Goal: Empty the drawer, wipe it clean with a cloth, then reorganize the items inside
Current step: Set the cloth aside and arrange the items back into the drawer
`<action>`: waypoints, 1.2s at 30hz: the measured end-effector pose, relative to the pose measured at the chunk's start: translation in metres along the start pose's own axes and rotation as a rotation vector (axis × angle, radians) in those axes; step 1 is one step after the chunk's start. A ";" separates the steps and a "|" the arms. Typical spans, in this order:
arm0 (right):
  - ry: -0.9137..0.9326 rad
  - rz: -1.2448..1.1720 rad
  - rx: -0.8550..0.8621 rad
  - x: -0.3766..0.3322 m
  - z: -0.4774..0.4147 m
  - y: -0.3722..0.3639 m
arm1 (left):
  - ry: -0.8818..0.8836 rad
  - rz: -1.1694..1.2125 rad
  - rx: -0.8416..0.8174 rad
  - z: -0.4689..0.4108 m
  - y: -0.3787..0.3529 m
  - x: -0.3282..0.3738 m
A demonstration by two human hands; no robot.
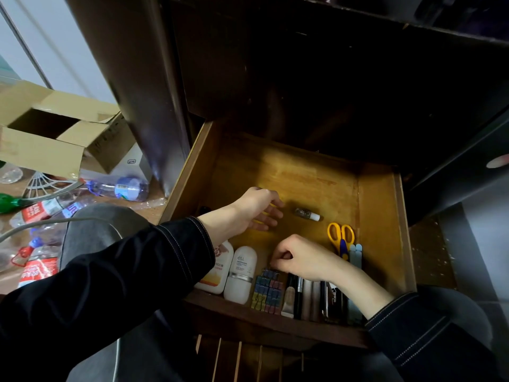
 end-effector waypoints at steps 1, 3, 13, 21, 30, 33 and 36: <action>0.002 0.002 -0.003 0.000 0.000 0.000 | -0.003 0.001 0.002 0.000 0.000 0.000; 0.003 0.008 -0.005 0.000 0.000 -0.001 | -0.008 0.003 0.005 0.000 0.001 0.000; 0.006 0.026 -0.026 -0.001 0.001 -0.003 | -0.014 0.003 0.001 0.001 0.001 0.001; -0.031 -0.016 0.208 0.007 0.005 0.030 | -0.091 -0.051 0.047 0.004 0.007 0.011; 0.112 -0.264 0.698 -0.015 0.083 0.117 | -0.573 -0.248 0.151 0.055 0.026 0.076; 0.280 -0.263 0.934 -0.050 0.135 0.159 | -0.733 -0.257 0.229 0.090 0.042 0.115; 0.431 -0.288 1.150 -0.086 0.183 0.210 | -0.905 -0.277 0.300 0.126 0.050 0.166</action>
Point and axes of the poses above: each hand's wrist, its own z-axis away from the middle knuckle, its own y-axis out of the back of the hand, x = y × z, the point moved 8 cm from there along -z, towards the middle knuckle, and after that the axes turned 10 degrees about -y, right-handed, at the moved point
